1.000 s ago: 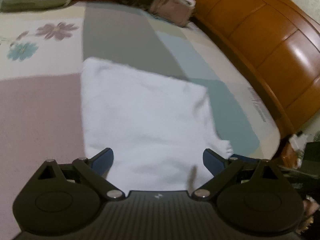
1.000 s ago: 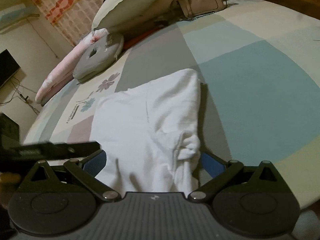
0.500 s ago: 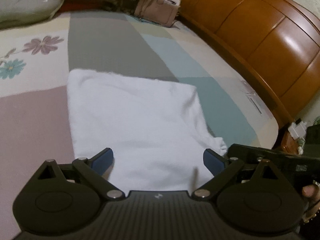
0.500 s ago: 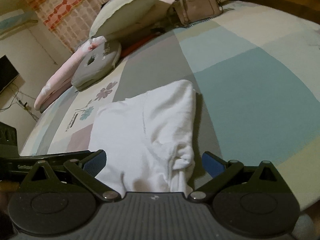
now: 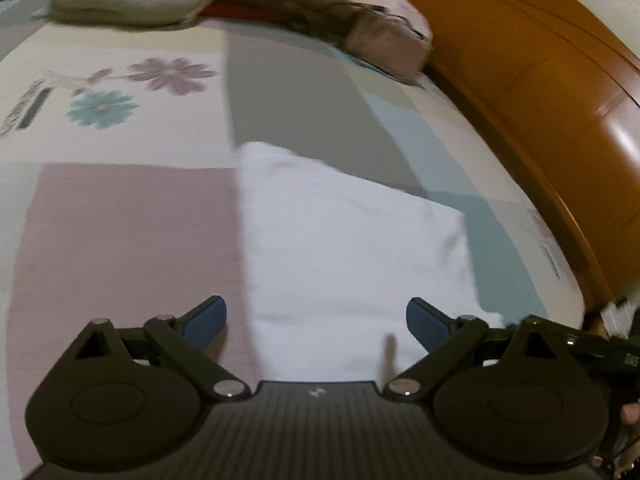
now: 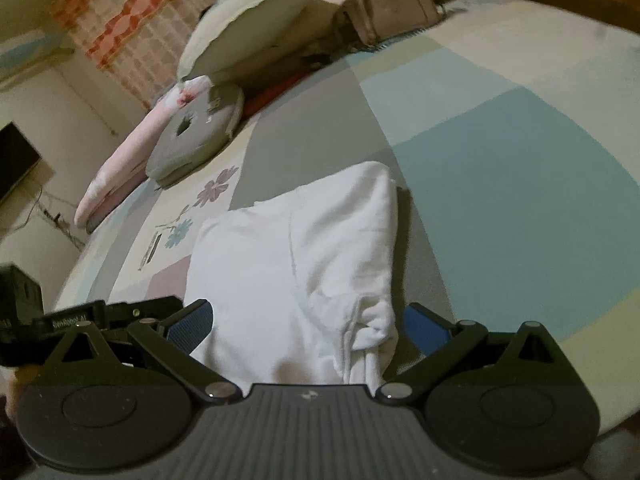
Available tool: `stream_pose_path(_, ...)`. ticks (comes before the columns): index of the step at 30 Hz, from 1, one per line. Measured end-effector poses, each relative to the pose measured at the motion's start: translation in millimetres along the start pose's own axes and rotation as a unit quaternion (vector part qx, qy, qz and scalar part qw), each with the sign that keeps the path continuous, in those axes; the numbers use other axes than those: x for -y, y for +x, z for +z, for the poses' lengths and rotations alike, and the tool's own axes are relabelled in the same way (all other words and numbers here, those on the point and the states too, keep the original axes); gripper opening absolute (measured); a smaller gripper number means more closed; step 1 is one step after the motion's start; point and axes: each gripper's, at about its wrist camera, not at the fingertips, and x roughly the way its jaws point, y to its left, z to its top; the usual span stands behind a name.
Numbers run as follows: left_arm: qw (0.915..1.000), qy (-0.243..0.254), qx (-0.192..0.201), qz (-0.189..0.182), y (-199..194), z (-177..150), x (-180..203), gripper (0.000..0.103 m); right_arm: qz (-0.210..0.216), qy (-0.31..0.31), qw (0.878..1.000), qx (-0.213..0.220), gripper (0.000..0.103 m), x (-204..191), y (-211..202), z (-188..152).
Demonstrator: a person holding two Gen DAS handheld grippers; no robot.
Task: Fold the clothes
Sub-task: 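Roll the right gripper and bring it beside the sweatshirt edge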
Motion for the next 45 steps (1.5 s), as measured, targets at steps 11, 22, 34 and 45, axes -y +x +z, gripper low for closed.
stream_pose_path(11, 0.9958, -0.083, 0.003, -0.038, -5, 0, -37, 0.096, 0.024, 0.074, 0.997, -0.018, 0.103, 32, 24, 12)
stream_pose_path(22, 0.9902, -0.075, -0.071, -0.094, 17, 22, -43, 0.097, 0.092, 0.117, 0.987, -0.056, 0.103, 55, 54, 41)
stream_pose_path(34, 0.9746, -0.102, -0.116, -0.162, 44, 32, -42, 0.099, 0.139, 0.097, 0.979, -0.117, 0.103, 49, 93, 73)
stream_pose_path(45, 0.9592, -0.145, -0.138, -0.2, 56, 29, -42, 0.099, 0.194, 0.102, 0.963, -0.158, 0.103, 51, 101, 73)
